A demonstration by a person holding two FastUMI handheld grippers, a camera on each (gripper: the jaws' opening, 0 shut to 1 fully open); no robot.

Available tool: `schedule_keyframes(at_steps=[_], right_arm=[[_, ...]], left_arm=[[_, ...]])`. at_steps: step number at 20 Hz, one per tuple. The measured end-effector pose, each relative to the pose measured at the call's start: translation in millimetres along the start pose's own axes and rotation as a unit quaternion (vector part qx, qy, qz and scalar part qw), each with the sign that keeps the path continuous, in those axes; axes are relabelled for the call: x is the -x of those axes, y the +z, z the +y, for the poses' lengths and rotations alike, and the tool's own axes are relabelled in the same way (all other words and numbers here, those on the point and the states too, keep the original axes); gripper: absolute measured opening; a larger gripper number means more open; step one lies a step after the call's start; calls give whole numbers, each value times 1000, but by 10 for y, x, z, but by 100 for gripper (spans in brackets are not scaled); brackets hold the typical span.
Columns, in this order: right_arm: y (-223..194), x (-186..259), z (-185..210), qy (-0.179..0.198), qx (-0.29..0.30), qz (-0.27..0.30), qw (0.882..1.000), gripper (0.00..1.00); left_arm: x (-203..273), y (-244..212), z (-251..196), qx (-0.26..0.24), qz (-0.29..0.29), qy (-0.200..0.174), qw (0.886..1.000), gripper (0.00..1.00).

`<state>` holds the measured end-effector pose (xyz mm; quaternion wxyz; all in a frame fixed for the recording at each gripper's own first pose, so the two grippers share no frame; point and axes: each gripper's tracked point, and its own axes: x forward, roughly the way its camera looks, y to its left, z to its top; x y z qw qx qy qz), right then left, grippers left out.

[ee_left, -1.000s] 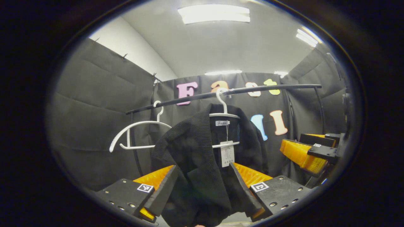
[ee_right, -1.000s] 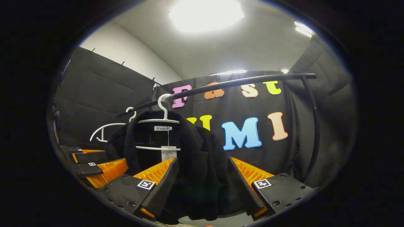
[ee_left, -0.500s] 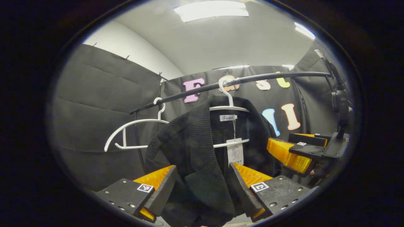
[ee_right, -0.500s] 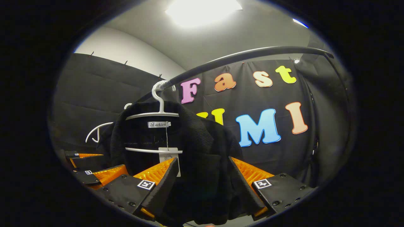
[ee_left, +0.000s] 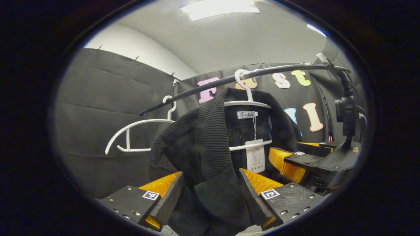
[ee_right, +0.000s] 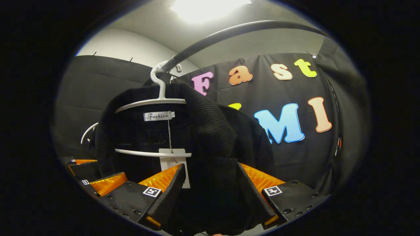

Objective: Grasp the clothes on the hanger with both hands and then place them into the laundry hamper below.

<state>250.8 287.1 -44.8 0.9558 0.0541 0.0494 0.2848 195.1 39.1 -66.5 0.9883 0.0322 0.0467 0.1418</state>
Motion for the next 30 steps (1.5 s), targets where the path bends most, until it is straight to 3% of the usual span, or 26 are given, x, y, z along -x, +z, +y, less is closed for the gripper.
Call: schedule_keyframes(at_steps=[2, 5, 6, 8, 9, 10, 11, 12, 14, 16, 17, 18, 23, 30], right_arm=[[-87, -46, 11, -1, -7, 14, 1000, 98], [-180, -198, 19, 4, -25, 38, 999, 92], [-195, -232, -11, 0, -28, 42, 999, 95], [-219, -232, -48, -4, -30, 47, 998, 64], [-218, -210, -44, -1, -32, 49, 998, 58], [-209, -202, -58, -3, -33, 46, 998, 48], [-186, -186, -146, -18, -30, 38, 999, 24], [-145, -152, -236, -32, -30, 29, 999, 10], [-117, -133, -312, -43, -13, 21, 999, 9], [-66, -103, -349, -45, -1, 12, 999, 3], [-15, -69, -393, -51, 1, 3, 999, 2], [19, -30, -454, -63, 3, -2, 998, 3], [322, 156, -735, -111, 9, -56, 992, 2], [623, 248, -975, -139, 7, -93, 986, 3]], left_arm=[[-82, -26, 11, 0, 2, 10, 1000, 96], [-134, -61, 3, 6, 7, 27, 1000, 74], [-165, -87, 26, 4, 10, 38, 999, 67], [-200, -139, 72, -4, 18, 57, 998, 52], [-197, -164, 43, -4, 23, 51, 998, 45], [-188, -157, 39, -8, 24, 51, 998, 30], [-224, -161, 83, -7, 19, 58, 998, 15], [-211, -169, 82, 0, 14, 47, 999, 0], [-138, -151, 103, 16, 7, 41, 999, 14], [-116, -155, 45, 24, 10, 19, 999, 14], [6, -96, 149, 14, 9, 47, 999, 14], [-61, -131, 242, 12, 8, 53, 998, 0], [110, 34, 355, -26, -6, 60, 998, 1], [336, 466, 790, -42, -45, 99, 993, 1]])
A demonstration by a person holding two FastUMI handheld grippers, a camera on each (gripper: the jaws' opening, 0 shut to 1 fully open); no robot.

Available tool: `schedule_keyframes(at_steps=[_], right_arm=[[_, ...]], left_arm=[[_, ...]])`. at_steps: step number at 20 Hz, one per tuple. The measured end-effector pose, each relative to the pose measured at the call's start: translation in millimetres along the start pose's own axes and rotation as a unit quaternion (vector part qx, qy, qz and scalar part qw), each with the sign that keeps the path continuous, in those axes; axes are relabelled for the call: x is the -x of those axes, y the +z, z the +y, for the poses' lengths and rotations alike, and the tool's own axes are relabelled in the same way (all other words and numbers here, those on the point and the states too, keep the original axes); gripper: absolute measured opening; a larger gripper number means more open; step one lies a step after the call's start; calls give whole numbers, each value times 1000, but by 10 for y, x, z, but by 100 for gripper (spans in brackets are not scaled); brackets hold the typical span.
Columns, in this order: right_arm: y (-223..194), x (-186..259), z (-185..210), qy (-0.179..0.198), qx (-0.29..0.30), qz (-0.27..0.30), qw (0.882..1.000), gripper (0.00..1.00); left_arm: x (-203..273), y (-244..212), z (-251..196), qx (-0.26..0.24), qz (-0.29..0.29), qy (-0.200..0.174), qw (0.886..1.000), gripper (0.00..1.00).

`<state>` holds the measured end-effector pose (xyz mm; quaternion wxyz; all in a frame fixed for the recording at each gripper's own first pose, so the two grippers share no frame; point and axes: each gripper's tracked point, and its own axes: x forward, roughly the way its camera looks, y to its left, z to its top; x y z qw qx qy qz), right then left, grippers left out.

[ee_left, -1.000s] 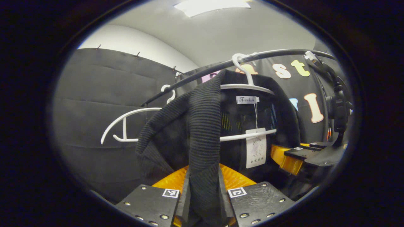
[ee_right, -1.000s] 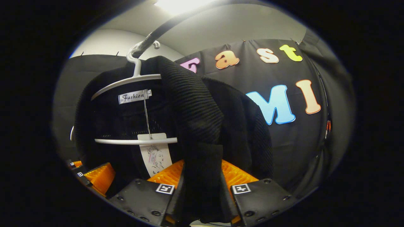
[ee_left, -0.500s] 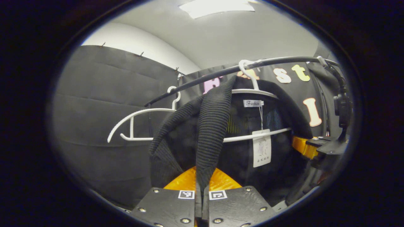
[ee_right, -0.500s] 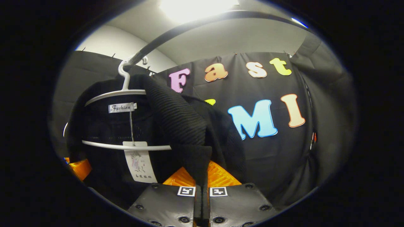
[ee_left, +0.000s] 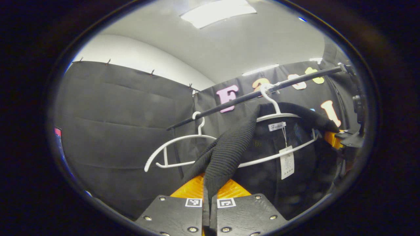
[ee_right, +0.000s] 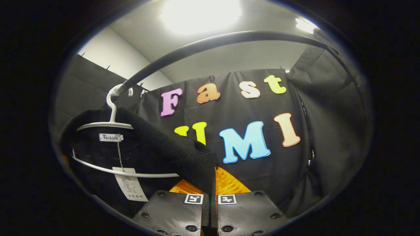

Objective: Grasp the clothes on the hanger with both hands and then place them into the laundry hamper below.

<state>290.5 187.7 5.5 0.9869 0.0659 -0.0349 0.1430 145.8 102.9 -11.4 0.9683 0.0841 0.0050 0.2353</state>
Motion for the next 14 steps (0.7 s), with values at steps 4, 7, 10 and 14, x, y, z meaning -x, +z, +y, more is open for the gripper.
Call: schedule_keyframes(at_steps=[4, 7, 10, 14], right_arm=[[211, -78, -94, -9, 7, -31, 999, 1], [303, -136, -141, -12, 10, -48, 999, 2], [347, -239, -166, -10, 13, -54, 998, 2], [394, -382, -177, -5, 22, -66, 998, 2]], left_arm=[[-72, 244, 286, -5, -22, 17, 1000, 0], [-182, 441, 451, -18, -47, 19, 999, 1], [-332, 558, 530, -11, -56, 9, 998, 1], [-570, 616, 562, 0, -61, -14, 998, 1]])
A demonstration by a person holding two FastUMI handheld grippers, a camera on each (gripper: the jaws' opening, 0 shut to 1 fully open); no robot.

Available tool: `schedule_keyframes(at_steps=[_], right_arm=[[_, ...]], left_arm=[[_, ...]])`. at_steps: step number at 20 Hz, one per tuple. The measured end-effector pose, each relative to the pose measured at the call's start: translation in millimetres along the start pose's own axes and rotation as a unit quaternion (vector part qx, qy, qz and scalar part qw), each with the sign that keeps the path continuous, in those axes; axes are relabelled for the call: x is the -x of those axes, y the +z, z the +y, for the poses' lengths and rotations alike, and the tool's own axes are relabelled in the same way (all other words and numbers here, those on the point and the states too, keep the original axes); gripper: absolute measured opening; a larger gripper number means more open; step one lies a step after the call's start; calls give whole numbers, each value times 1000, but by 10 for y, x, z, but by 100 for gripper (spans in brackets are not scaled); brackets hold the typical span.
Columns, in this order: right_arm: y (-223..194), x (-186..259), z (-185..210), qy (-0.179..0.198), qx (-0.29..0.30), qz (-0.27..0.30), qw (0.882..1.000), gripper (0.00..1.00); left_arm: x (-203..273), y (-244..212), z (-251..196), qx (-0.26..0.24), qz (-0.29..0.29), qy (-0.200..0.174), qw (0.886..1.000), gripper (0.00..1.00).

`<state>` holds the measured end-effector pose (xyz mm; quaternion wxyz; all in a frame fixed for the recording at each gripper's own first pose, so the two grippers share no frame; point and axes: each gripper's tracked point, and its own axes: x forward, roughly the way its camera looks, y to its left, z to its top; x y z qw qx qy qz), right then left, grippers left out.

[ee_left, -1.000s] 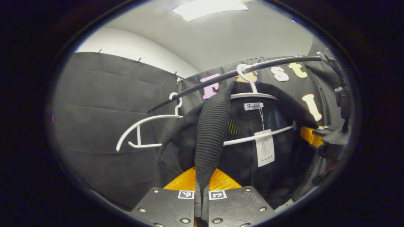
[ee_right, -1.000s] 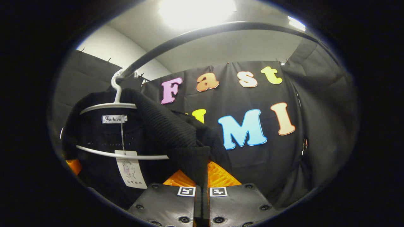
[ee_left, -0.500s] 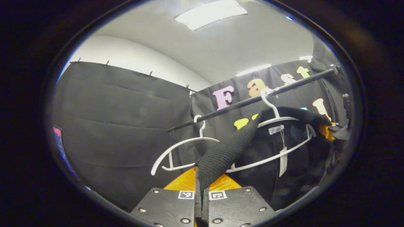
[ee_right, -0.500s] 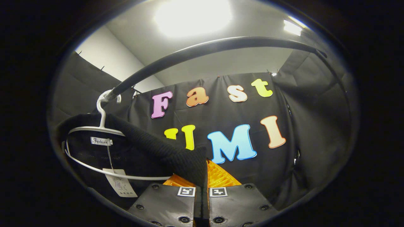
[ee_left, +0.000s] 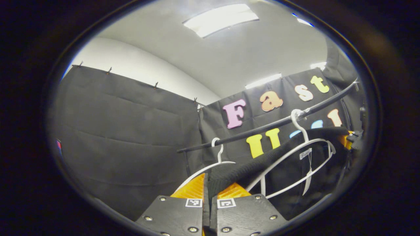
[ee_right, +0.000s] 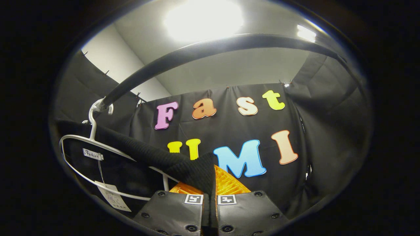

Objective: Grasp the clothes on the hanger with both hands and then place them into the laundry hamper below.

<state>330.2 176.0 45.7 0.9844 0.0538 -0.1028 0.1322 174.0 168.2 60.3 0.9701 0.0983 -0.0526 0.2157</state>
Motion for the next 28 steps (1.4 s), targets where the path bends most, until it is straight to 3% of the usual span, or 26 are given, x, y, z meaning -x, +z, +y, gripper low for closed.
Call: schedule_keyframes(at_steps=[6, 13, 20, 24, 28], right_arm=[[-235, -230, -28, 10, -15, 19, 1000, 2], [-763, -356, 56, 43, -81, 103, 991, 2], [-661, -373, 66, 70, -116, 107, 985, 2], [-738, -445, 53, 68, -99, 107, 987, 2], [-772, -541, 87, 88, -174, 123, 973, 4]], left_arm=[[-360, -176, -45, 26, 7, -74, 997, 1], [-517, -530, -137, 69, 36, -118, 990, 1], [-670, -396, -83, 86, 23, -167, 982, 1], [-805, -502, -146, 83, 31, -185, 979, 1], [-802, -572, -205, 117, 39, -219, 968, 2]])
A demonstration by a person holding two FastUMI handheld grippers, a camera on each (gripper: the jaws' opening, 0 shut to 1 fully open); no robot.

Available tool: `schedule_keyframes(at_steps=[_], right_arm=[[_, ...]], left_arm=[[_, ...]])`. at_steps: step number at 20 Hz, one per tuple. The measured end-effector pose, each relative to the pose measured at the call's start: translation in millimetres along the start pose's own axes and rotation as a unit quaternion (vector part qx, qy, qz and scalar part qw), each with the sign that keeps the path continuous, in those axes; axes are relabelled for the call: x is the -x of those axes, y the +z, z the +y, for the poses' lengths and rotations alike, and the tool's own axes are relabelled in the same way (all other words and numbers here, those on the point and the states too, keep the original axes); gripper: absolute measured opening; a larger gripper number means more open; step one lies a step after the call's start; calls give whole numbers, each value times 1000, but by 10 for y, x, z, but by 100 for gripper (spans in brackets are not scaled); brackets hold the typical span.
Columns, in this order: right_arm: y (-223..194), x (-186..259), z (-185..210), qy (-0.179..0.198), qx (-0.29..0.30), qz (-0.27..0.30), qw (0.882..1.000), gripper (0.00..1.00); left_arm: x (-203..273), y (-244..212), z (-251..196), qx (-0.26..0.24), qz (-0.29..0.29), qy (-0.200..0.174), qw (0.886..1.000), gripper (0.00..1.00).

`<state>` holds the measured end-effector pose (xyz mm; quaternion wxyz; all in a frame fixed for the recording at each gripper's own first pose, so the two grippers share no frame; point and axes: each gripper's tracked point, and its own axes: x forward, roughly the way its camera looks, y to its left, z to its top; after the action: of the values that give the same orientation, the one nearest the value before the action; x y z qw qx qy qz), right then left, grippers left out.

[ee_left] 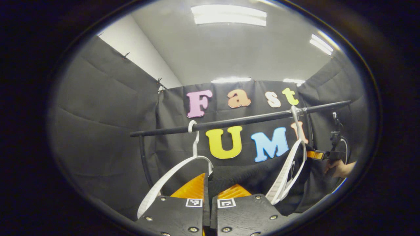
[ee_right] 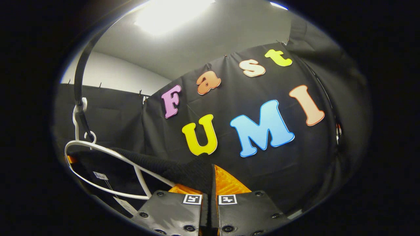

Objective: Grasp the clothes on the hanger with both hands and then place them into the laundry hamper below.

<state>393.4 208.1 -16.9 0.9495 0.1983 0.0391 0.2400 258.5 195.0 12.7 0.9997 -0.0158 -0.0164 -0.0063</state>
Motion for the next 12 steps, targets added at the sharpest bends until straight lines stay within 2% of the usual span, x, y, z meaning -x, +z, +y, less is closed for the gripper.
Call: schedule_keyframes(at_steps=[5, 12], right_arm=[[-497, 66, -168, -20, -18, 73, 997, 5], [-931, 420, -363, -56, 5, 114, 992, 5]], left_arm=[[18, -491, 59, 25, 42, 6, 999, 2], [187, -1087, -42, 42, 80, 12, 996, 2]])
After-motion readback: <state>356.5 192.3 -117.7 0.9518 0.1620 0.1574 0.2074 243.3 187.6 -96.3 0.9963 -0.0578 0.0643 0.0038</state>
